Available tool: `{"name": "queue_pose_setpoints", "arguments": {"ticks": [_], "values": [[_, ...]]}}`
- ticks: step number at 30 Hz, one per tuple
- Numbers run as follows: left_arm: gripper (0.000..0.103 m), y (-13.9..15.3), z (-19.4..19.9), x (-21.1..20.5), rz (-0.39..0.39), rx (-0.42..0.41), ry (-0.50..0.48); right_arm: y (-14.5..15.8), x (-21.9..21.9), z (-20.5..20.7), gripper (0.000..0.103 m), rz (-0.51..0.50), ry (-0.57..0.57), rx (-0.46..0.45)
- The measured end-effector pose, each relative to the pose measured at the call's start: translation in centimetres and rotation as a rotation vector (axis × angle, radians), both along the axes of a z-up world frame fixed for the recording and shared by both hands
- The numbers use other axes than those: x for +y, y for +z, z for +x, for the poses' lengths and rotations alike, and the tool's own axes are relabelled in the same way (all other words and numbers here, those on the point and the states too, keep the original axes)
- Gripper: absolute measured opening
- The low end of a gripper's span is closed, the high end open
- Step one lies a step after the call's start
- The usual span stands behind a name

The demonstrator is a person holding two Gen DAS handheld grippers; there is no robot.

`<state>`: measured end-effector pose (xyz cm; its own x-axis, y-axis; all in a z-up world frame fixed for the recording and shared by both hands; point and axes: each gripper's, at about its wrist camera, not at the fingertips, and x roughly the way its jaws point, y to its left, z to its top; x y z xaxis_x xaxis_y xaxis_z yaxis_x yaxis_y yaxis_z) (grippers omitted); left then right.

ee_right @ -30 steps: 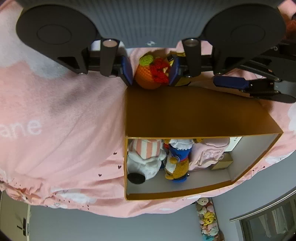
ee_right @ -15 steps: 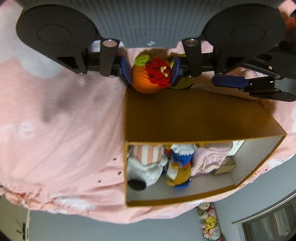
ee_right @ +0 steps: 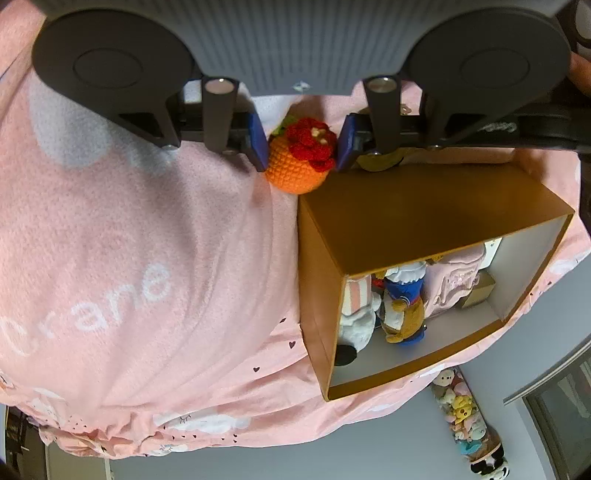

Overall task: Organize objects
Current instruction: 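Grasp the yellow tape measure with left while right grasps the orange crochet plush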

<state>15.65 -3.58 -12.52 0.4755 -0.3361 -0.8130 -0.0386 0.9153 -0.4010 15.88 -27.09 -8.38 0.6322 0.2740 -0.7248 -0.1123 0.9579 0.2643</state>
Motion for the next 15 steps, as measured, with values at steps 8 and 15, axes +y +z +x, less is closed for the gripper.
{"name": "queue_pose_setpoints", "arguments": {"ticks": [8, 15], "values": [[0.073, -0.8, 1.3, -2.0, 0.060, 0.023, 0.026, -0.4, -0.7, 0.5, 0.041, 0.061, -0.022, 0.020], [0.063, -0.7, 1.0, -2.0, 0.085, 0.008, -0.003, -0.5, -0.6, 0.5, 0.041, 0.051, -0.018, 0.019]]}}
